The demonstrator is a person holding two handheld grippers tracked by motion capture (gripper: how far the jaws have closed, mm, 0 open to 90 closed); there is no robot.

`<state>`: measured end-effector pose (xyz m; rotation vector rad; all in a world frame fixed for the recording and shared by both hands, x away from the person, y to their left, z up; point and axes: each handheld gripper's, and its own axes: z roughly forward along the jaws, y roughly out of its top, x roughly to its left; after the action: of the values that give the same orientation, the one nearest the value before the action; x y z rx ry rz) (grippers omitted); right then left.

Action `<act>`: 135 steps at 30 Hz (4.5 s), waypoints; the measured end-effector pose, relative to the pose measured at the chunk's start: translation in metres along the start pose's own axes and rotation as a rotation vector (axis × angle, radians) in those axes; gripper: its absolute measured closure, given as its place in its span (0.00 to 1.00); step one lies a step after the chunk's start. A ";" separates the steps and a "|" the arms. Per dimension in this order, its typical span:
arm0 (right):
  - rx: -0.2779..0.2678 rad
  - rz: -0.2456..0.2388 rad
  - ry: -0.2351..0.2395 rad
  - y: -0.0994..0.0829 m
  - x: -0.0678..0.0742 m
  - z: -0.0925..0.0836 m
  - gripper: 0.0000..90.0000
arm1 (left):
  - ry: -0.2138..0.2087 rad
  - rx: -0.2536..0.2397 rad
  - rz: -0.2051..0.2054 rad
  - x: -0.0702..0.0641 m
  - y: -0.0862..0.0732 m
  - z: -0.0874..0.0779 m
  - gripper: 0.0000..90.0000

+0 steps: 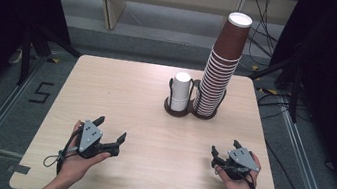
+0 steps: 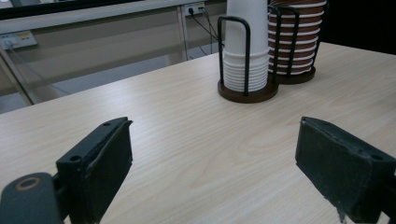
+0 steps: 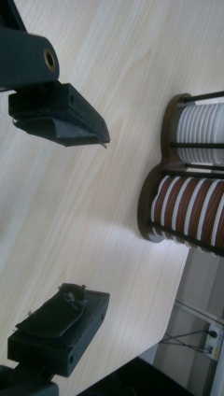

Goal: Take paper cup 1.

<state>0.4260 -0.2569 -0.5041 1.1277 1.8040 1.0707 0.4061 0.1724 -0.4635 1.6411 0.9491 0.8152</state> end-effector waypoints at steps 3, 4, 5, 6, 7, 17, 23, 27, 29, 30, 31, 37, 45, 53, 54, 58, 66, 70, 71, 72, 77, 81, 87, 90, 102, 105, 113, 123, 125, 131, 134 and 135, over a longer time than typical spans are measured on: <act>-0.014 0.057 0.015 0.002 0.004 0.001 0.23 | -0.026 -0.012 0.004 0.000 0.011 0.008 0.12; -0.030 0.042 0.038 0.004 0.004 0.002 0.23 | -0.031 -0.016 -0.002 0.000 0.015 0.012 0.12; -0.037 0.040 0.051 0.006 0.006 0.002 0.23 | -0.036 -0.018 -0.015 0.000 0.019 0.017 0.12; -0.034 0.065 0.056 0.009 0.011 0.002 0.23 | -0.044 -0.021 -0.025 -0.001 0.024 0.024 0.13; -0.043 0.029 0.079 0.012 0.011 0.004 0.23 | -0.051 -0.024 -0.028 -0.002 0.030 0.031 0.14; -0.118 -0.007 0.163 0.058 0.033 0.043 0.24 | -0.144 -0.023 0.081 -0.019 0.099 0.112 0.15; -0.138 0.008 0.159 0.080 0.042 0.080 0.24 | -0.146 0.017 0.128 -0.028 0.122 0.146 0.16; -0.127 0.019 0.194 0.086 0.048 0.100 0.29 | -0.151 0.033 0.136 -0.032 0.127 0.174 0.16; -0.125 0.017 0.201 0.087 0.051 0.105 0.30 | -0.154 0.037 0.142 -0.033 0.127 0.181 0.16; -0.108 0.020 0.212 0.087 0.052 0.110 0.32 | -0.154 0.047 0.140 -0.034 0.127 0.189 0.16; -0.098 0.045 0.218 0.086 0.054 0.123 0.34 | -0.151 0.051 0.146 -0.034 0.127 0.194 0.16; -0.069 0.096 0.208 0.083 0.058 0.144 0.38 | -0.163 0.096 0.144 -0.033 0.120 0.221 0.18; -0.047 0.093 0.213 0.081 0.062 0.154 0.39 | -0.178 0.105 0.130 -0.034 0.112 0.236 0.22; -0.062 0.102 0.214 0.083 0.061 0.153 0.39 | -0.166 0.105 0.132 -0.040 0.113 0.246 0.28; -0.056 0.110 0.220 0.083 0.062 0.153 0.38 | -0.163 0.108 0.129 -0.040 0.113 0.248 0.28; -0.049 0.100 0.221 0.081 0.061 0.152 0.38 | -0.162 0.117 0.114 -0.041 0.111 0.253 0.29; -0.055 0.076 0.235 0.077 0.058 0.147 0.38 | -0.161 0.114 0.052 -0.041 0.108 0.257 0.34; -0.047 0.102 0.230 0.076 0.058 0.142 0.38 | -0.162 0.100 0.053 -0.042 0.111 0.254 0.34; -0.046 0.099 0.238 0.076 0.057 0.142 0.38 | -0.162 0.093 0.054 -0.042 0.112 0.253 0.34; -0.064 0.098 0.228 0.076 0.057 0.141 0.38 | -0.160 0.090 0.057 -0.042 0.113 0.252 0.34; -0.048 0.098 0.238 0.076 0.056 0.138 0.37 | -0.156 0.069 0.064 -0.041 0.121 0.247 0.34; -0.067 0.098 0.231 0.079 0.057 0.135 0.37 | -0.152 0.040 0.070 -0.039 0.132 0.239 0.35; -0.076 0.076 0.262 0.091 0.056 0.117 0.35 | -0.148 -0.023 0.083 -0.039 0.154 0.216 0.35; -0.111 0.041 0.258 0.098 0.052 0.107 0.35 | -0.158 -0.046 0.076 -0.039 0.163 0.204 0.35; -0.135 -0.005 0.290 0.107 0.049 0.073 0.32 | -0.193 -0.031 0.145 -0.037 0.169 0.154 0.35; -0.138 -0.014 0.300 0.107 0.049 0.066 0.31 | -0.201 -0.017 0.156 -0.036 0.165 0.145 0.34; -0.141 0.030 0.397 0.106 0.058 0.027 0.27 | -0.241 0.063 0.177 -0.033 0.140 0.099 0.34; -0.152 0.027 0.524 0.108 0.081 -0.003 0.20 | -0.306 0.107 0.185 -0.046 0.121 0.073 0.34; -0.140 0.033 0.534 0.109 0.085 -0.004 0.19 | -0.315 0.110 0.182 -0.047 0.120 0.072 0.34; -0.150 0.032 0.552 0.111 0.098 0.005 0.17 | -0.359 0.128 0.173 -0.057 0.112 0.072 0.34; -0.158 0.002 0.530 0.112 0.103 0.010 0.16 | -0.377 0.127 0.162 -0.061 0.110 0.072 0.34; -0.138 0.005 0.532 0.112 0.104 0.010 0.16 | -0.384 0.125 0.158 -0.063 0.110 0.072 0.34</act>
<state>0.4344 -0.1278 -0.4212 0.8103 2.0809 1.5815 0.4606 0.0677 -0.3785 1.9138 0.6152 0.5223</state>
